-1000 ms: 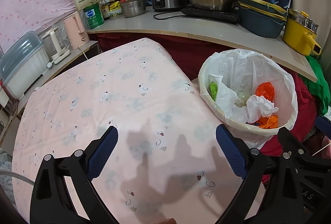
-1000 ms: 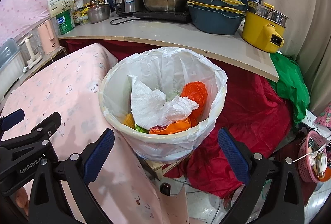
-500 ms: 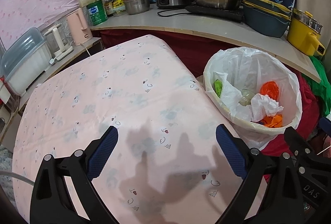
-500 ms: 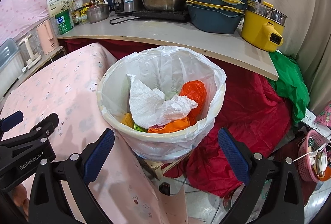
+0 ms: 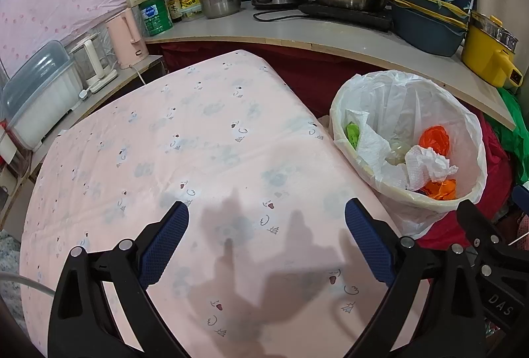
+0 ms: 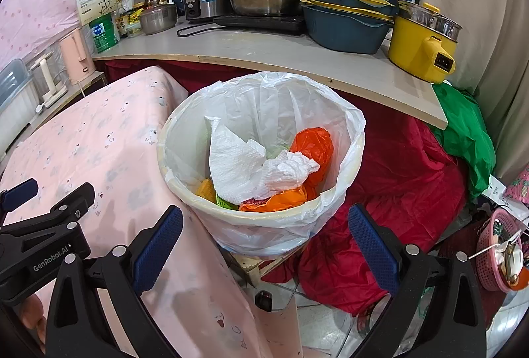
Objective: Collect trash
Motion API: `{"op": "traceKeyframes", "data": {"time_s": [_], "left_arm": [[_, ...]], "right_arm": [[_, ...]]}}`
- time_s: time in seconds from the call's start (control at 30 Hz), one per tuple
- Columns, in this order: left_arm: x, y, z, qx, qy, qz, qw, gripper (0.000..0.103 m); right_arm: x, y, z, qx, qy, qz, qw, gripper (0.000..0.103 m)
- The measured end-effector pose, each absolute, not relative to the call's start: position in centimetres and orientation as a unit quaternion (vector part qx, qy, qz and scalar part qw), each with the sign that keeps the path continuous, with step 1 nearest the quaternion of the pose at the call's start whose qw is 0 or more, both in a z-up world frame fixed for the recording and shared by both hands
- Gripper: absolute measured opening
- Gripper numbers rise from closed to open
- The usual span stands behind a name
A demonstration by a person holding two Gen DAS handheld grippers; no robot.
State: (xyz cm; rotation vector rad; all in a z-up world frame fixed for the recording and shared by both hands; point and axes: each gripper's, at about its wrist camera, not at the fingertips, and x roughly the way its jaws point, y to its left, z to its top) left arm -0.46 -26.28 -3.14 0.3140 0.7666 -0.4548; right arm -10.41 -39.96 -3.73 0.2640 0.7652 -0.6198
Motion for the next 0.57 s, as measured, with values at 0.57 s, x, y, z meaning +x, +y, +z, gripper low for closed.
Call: {"op": "traceKeyframes", "data": {"time_s": [0.57], "left_arm": [[-0.31, -26.22, -3.00, 0.145, 0.366, -0.221, 0.892, 0.091]], "right_arm": [[-10.28, -39.88, -3.68, 0.126, 0.366, -0.296, 0.873, 0.097]]}}
